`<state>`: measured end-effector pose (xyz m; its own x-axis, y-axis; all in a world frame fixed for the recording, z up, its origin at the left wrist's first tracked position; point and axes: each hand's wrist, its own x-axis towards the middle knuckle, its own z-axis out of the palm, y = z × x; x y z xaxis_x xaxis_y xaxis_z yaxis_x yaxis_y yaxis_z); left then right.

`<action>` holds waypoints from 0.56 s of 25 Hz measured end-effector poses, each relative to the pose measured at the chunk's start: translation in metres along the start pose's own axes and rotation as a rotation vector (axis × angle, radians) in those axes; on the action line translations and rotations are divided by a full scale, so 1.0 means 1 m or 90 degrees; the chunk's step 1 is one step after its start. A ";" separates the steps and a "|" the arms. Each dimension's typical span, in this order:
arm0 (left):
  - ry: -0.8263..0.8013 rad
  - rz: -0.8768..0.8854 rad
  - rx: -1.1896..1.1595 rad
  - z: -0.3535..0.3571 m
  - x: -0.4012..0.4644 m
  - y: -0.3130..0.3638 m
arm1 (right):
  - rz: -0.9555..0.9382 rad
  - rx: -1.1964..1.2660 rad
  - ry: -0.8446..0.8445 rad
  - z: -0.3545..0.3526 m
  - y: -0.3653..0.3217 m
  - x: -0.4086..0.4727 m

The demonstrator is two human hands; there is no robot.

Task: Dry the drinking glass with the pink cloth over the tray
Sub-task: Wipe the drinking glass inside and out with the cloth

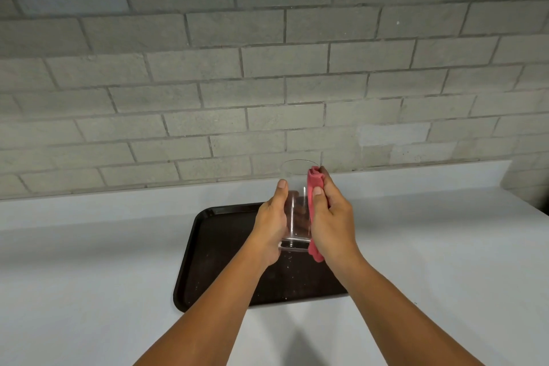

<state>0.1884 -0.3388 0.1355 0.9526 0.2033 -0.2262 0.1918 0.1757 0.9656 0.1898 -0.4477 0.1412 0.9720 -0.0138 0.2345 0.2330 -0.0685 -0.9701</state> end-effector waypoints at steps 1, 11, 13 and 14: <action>-0.002 0.003 -0.004 0.000 0.001 -0.001 | -0.006 0.003 0.002 0.000 -0.001 -0.002; -0.022 0.073 0.013 0.010 -0.007 0.001 | -0.057 -0.028 0.018 0.003 0.004 -0.008; -0.021 0.089 0.036 0.010 -0.008 -0.001 | -0.070 -0.035 0.011 0.006 0.002 -0.010; -0.015 0.096 0.035 0.010 -0.009 -0.002 | -0.080 -0.037 0.008 0.008 0.002 -0.011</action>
<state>0.1820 -0.3502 0.1372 0.9768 0.2002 -0.0764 0.0590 0.0914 0.9941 0.1798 -0.4396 0.1362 0.9349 -0.0136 0.3547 0.3502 -0.1279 -0.9279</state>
